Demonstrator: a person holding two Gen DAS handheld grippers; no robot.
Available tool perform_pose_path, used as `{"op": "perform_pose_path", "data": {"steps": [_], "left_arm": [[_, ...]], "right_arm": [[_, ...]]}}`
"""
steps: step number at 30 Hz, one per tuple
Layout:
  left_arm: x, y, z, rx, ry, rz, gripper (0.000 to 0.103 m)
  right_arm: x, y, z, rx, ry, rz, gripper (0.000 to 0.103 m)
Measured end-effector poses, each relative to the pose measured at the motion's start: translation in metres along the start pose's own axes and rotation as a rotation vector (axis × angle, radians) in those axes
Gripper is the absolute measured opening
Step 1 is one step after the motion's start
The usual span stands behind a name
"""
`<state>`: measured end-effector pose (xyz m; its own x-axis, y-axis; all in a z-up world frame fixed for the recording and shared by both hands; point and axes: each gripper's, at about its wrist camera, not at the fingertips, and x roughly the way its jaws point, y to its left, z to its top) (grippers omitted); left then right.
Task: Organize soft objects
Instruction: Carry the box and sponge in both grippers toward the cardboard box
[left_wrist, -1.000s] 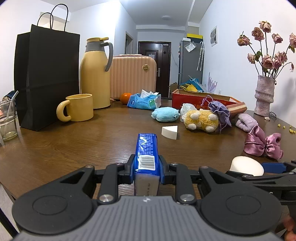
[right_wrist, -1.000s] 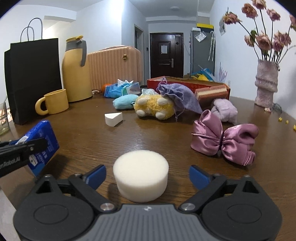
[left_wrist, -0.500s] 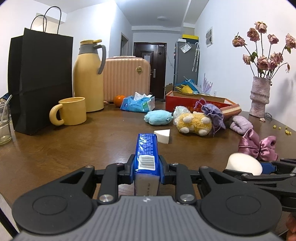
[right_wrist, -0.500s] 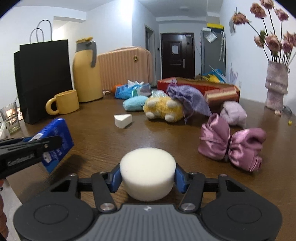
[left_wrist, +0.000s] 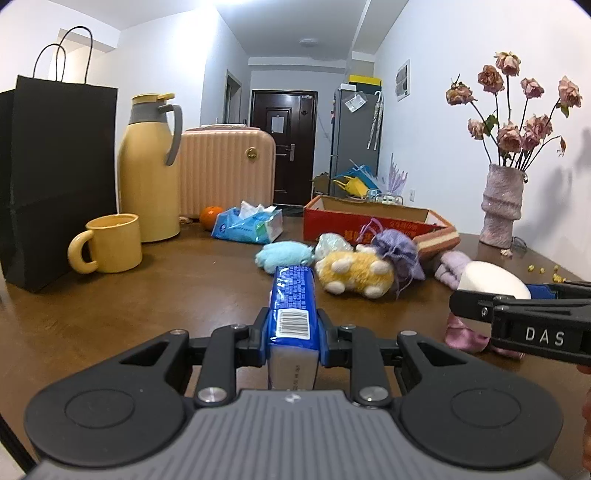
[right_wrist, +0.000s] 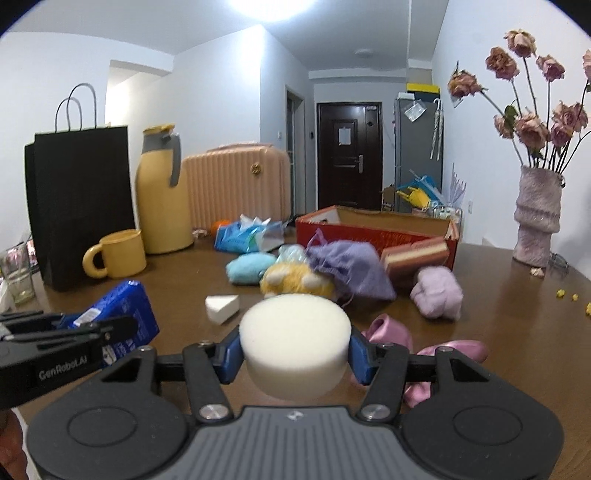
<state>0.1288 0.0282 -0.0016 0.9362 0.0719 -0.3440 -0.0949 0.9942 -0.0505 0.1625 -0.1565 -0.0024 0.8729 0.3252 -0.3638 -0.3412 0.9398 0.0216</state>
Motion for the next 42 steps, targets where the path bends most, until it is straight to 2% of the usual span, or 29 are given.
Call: {"op": "perform_pose_path", "data": {"steps": [18, 42], "left_arm": [[0.039, -0.022, 0.053, -0.022, -0.026, -0.029, 0.025], [0.118, -0.043, 0.109, -0.095, -0.052, -0.031, 0.025]], "right_arm": [[0.023, -0.046, 0.059, 0.03, -0.05, -0.039, 0.056], [0.101, -0.093, 0.122, 0.075, -0.093, -0.048, 0.056]]}}
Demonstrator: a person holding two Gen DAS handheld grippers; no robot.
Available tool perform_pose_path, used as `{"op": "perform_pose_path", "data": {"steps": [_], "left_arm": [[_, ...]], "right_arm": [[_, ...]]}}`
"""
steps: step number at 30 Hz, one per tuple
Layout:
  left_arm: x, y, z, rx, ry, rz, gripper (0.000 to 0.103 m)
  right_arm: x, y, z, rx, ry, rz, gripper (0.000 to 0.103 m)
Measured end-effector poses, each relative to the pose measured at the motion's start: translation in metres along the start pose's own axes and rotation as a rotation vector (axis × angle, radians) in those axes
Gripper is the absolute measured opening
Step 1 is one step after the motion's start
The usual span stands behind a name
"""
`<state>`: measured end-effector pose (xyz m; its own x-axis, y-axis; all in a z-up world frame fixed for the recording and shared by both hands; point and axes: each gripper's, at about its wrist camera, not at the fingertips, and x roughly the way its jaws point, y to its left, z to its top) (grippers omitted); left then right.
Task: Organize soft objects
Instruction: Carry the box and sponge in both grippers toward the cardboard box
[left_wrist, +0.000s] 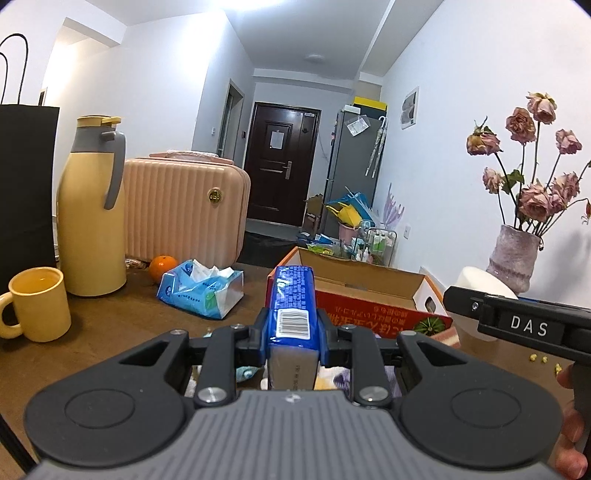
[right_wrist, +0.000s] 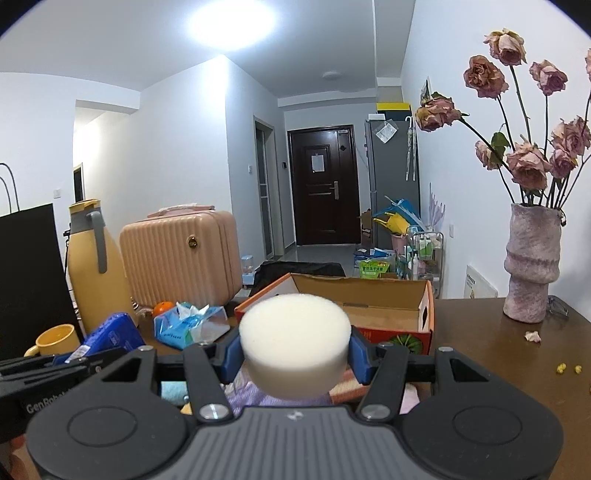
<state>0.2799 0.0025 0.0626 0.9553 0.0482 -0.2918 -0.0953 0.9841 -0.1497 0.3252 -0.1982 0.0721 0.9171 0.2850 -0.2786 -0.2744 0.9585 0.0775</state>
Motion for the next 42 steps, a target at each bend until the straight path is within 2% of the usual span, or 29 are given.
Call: {"op": "perform_pose_path", "data": {"steps": [17, 42], "left_arm": [[0.051, -0.005, 0.027, -0.055, -0.019, 0.017, 0.025], [0.116, -0.025, 0.047, -0.058, -0.018, 0.012, 0.025]], "right_arm": [[0.041, -0.02, 0.028, 0.02, -0.003, -0.012, 0.056], [0.099, -0.054, 0.048, 0.075, 0.036, -0.033, 0.056]]}}
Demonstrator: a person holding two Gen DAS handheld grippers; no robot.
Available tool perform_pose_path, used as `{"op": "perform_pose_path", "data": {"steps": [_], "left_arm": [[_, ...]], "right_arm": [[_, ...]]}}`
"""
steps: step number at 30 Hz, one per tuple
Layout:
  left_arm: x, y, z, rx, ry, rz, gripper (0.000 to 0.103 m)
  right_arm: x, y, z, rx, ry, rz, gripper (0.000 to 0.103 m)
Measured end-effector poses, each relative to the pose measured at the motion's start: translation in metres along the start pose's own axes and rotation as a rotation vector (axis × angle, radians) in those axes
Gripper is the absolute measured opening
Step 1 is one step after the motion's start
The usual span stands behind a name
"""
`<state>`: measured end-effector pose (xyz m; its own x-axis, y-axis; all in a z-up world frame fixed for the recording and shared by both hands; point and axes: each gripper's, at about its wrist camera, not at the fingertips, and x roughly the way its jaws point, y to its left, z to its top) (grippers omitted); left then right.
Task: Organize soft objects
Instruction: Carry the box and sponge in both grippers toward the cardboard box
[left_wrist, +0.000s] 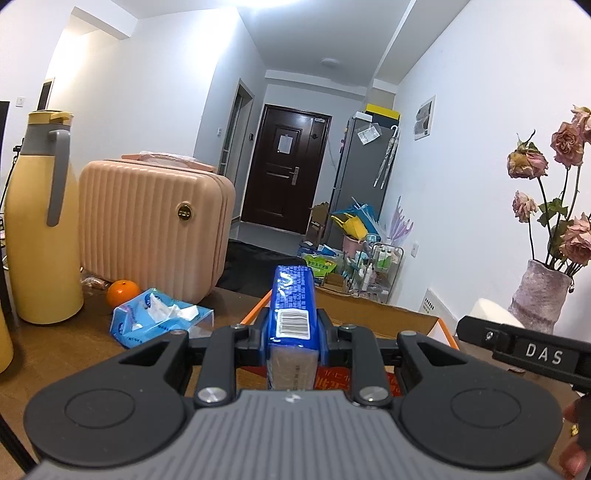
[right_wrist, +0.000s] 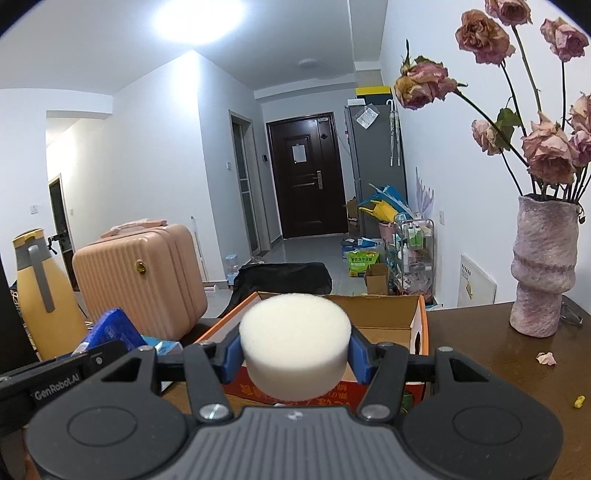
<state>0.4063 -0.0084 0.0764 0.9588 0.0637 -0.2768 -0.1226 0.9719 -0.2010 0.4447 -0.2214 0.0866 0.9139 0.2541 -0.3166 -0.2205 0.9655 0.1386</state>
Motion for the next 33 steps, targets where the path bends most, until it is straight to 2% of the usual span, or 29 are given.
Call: {"op": "perform_pose_path", "data": {"steps": [14, 33], "left_arm": [[0.043, -0.001, 0.007, -0.001, 0.015, -0.001, 0.025], [0.115, -0.006, 0.009, 0.04, 0.067, 0.025, 0.025]], "right_arm": [[0.051, -0.009, 0.005, -0.007, 0.054, -0.016, 0.056], [0.112, -0.018, -0.008, -0.042, 0.129, -0.066, 0.056]]}}
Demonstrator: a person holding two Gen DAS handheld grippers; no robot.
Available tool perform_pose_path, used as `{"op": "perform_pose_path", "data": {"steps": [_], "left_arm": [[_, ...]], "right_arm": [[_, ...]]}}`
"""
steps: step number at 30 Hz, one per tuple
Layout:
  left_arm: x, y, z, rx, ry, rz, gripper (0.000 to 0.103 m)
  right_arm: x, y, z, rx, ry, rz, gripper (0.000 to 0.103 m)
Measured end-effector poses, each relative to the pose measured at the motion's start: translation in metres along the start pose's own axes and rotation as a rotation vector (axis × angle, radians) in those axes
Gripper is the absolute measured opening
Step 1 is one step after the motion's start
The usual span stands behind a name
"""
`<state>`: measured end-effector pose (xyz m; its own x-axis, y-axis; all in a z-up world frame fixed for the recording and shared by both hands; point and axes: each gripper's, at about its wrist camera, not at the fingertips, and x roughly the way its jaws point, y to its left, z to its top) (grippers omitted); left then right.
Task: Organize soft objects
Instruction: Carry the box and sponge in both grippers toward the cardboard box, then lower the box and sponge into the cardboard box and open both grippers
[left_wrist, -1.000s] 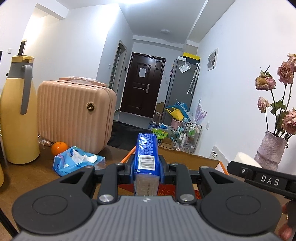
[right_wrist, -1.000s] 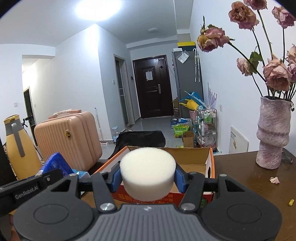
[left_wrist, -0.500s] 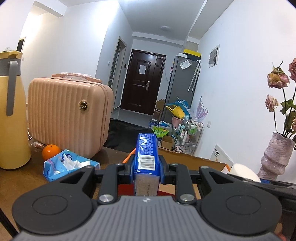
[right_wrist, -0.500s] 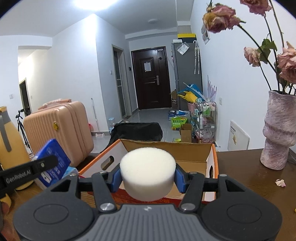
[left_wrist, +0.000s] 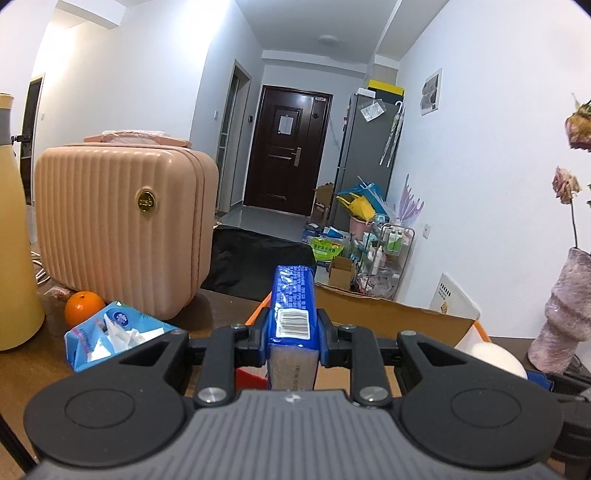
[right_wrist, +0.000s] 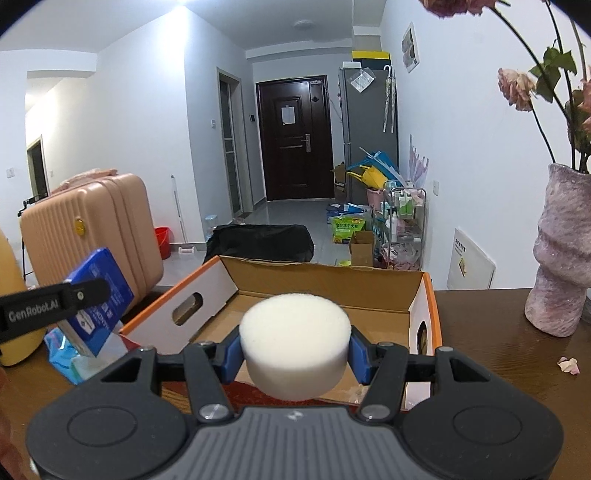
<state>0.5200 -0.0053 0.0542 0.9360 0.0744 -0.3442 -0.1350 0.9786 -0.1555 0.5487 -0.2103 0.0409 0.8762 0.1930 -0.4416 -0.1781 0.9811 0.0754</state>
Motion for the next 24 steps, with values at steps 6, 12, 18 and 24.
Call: {"op": "perform_pose_path", "data": {"steps": [6, 12, 18, 24], "left_arm": [[0.021, -0.005, 0.004, 0.011, 0.008, 0.011, 0.025], [0.04, -0.007, 0.006, 0.024, 0.012, 0.034, 0.025], [0.055, -0.01, 0.0, 0.043, 0.028, 0.061, 0.025], [0.069, -0.01, -0.008, 0.054, 0.054, 0.093, 0.025]], "right_arm": [[0.022, -0.004, -0.003, 0.005, 0.0, -0.018, 0.056], [0.042, -0.004, -0.006, -0.002, -0.014, -0.042, 0.056], [0.059, -0.002, -0.011, -0.02, -0.009, -0.072, 0.056], [0.063, -0.002, -0.014, -0.019, -0.026, -0.089, 0.056]]}}
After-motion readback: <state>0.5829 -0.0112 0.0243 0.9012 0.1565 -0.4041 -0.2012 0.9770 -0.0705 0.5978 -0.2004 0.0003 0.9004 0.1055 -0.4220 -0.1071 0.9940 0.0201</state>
